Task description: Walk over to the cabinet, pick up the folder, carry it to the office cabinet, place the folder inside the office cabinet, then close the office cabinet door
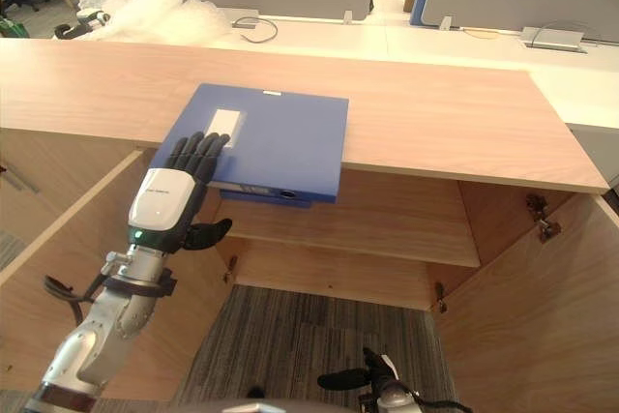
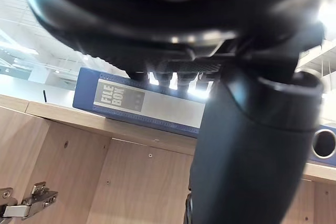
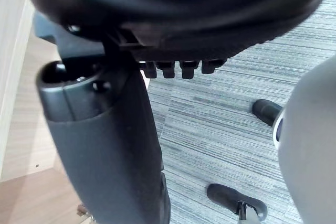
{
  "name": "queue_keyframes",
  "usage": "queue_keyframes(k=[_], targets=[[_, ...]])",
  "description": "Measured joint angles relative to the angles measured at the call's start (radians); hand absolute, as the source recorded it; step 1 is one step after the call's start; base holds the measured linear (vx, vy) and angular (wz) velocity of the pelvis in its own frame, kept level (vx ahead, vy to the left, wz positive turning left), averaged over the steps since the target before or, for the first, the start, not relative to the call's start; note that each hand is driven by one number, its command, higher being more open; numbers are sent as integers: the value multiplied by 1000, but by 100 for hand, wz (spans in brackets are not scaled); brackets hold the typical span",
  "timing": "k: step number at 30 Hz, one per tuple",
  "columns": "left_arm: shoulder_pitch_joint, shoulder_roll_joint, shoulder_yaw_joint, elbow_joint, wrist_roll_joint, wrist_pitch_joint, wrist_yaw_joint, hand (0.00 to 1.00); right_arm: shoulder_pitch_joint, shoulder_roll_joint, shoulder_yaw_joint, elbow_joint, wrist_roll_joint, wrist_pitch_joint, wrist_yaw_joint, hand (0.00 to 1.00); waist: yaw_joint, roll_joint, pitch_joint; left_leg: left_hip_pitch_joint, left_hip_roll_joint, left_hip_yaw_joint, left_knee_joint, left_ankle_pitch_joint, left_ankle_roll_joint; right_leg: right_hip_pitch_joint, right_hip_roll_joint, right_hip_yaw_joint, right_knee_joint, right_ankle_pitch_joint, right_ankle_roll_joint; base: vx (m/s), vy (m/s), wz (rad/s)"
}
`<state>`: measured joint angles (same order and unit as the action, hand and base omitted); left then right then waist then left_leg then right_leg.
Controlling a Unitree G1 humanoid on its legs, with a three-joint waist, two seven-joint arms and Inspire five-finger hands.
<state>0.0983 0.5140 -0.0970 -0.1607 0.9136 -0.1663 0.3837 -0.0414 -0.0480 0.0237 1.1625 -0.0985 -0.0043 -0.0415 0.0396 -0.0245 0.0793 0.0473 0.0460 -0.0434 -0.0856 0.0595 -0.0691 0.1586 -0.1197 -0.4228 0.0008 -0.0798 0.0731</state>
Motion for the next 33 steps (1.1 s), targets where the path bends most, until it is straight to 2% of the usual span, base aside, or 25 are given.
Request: queue_keyframes(k=[7,15,20,33], targets=[[-63,78,-16,37,3,-6,-7,100,6,-2,37,-3,0,0,10,100,-19,2,2,0,-3,9,-1,5,7,2,0,12,-22,22,7,-29,11,-4],[-90,119,-19,42,41,-7,-8,100,13,-4,36,-19,-23,0,15,100,-34,3,2,-1,-7,12,-1,6,8,4,-1,14,-32,28,9,-5,2,0],[-126,149,-56,42,44,-12,-4,100,12,-5,36,-19,-38,-1,14,100,-42,5,2,-1,-8,14,-1,7,8,8,-1,14,-42,36,8,-4,2,-1],[-141,148,-56,54,78,-2,3,100,12,-7,34,-19,-39,-1,8,100,-46,13,1,0,-9,28,-1,8,10,8,-1,23,-54,49,10,-10,6,-2]])
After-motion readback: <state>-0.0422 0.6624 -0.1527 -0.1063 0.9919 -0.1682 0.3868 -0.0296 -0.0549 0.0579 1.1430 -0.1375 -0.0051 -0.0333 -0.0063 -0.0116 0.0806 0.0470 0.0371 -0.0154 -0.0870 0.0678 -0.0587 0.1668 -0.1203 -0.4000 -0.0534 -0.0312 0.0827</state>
